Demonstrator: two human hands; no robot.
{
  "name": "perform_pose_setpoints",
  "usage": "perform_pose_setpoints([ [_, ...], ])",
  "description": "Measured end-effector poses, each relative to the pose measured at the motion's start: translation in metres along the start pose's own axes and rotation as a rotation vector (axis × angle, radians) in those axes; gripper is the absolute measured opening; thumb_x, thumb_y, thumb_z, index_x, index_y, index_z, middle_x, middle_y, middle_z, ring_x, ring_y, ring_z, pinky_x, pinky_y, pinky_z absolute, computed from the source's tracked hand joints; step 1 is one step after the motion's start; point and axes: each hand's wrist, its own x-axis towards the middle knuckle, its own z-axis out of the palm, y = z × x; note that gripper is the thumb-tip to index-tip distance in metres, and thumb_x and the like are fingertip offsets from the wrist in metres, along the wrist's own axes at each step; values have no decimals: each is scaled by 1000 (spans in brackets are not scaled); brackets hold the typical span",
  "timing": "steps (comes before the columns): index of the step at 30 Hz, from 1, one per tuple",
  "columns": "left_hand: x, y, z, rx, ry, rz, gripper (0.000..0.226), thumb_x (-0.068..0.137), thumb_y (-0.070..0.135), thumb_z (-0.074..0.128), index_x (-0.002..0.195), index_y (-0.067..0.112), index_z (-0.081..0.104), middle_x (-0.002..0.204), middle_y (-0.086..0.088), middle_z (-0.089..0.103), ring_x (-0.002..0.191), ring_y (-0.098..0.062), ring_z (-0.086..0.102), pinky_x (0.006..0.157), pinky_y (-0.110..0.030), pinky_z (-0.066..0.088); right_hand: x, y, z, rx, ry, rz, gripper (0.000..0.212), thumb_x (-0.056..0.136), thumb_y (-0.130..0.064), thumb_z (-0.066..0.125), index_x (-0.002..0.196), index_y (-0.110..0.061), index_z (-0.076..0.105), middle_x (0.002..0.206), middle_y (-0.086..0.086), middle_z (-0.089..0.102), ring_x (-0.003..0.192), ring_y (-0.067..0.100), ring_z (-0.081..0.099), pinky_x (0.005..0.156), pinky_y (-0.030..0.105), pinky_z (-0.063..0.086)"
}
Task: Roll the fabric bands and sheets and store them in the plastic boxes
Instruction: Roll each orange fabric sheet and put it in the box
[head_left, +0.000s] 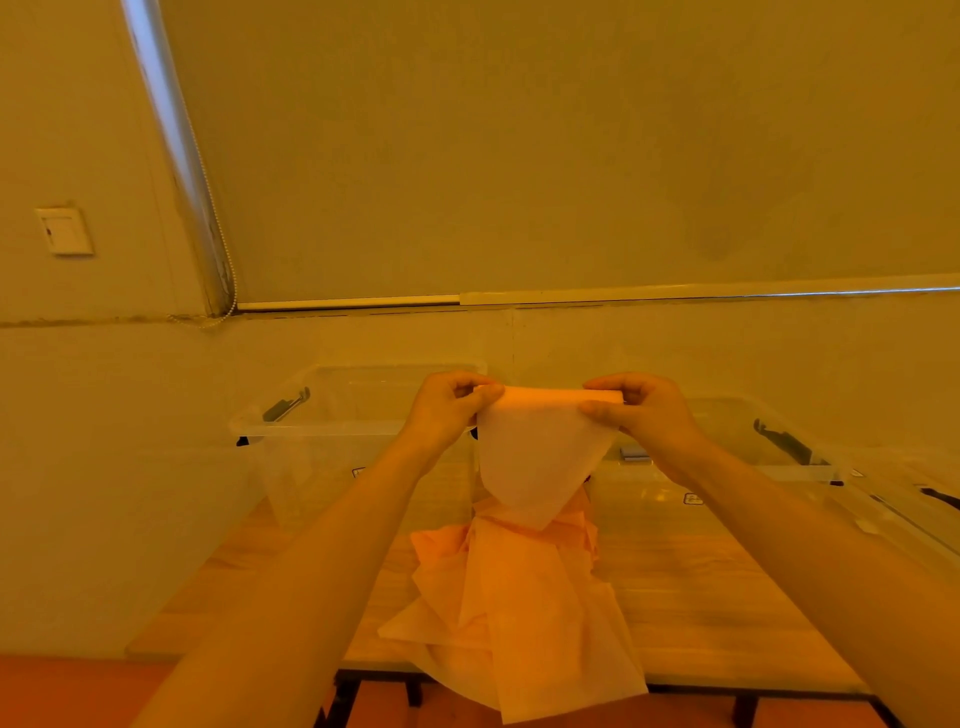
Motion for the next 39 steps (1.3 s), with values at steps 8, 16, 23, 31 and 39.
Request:
perform_pose_setpoints([
  [8, -1, 2, -2, 12, -51, 33, 20, 79, 12, 74, 96, 22, 69, 95, 9, 64, 91, -8, 60, 76, -22, 53, 1, 4, 2, 72, 41, 38, 15, 82, -11, 72, 97, -10, 70, 86, -1, 69, 77, 10, 64, 56, 18, 54],
  [16, -1, 0, -3, 23, -17, 23, 11, 87, 17, 67, 98, 21, 69, 92, 9, 63, 87, -7, 59, 67, -16, 50, -1, 2, 5, -8, 12, 15, 24, 75, -3, 76, 93, -19, 68, 95, -4, 66, 88, 10, 62, 67, 21, 54],
  [23, -1, 4, -7, -11, -44, 46, 26, 82, 8, 71, 104, 21, 66, 108, 2, 62, 100, -14, 58, 74, -21, 53, -2, 1, 6, -22, 12, 2, 22, 82, -7, 70, 103, -15, 66, 96, -5, 65, 89, 9, 62, 64, 19, 52],
  [31, -2, 2, -3, 3, -25, 61, 15, 88, 19, 65, 103, 20, 68, 97, 11, 61, 91, -6, 57, 68, -16, 49, -4, 2, 9, 71, 31, 45, 6, 87, -17, 66, 93, -15, 68, 94, -1, 66, 87, 14, 62, 65, 24, 52],
  [39, 0, -4, -4, 43, -48, 28, 22, 85, 16, 69, 107, 14, 70, 88, 7, 66, 81, -11, 64, 70, -26, 58, -2, 5, 6, 46, 23, 64, 18, 82, -14, 72, 100, -12, 68, 99, 2, 68, 92, 18, 64, 75, 32, 56],
])
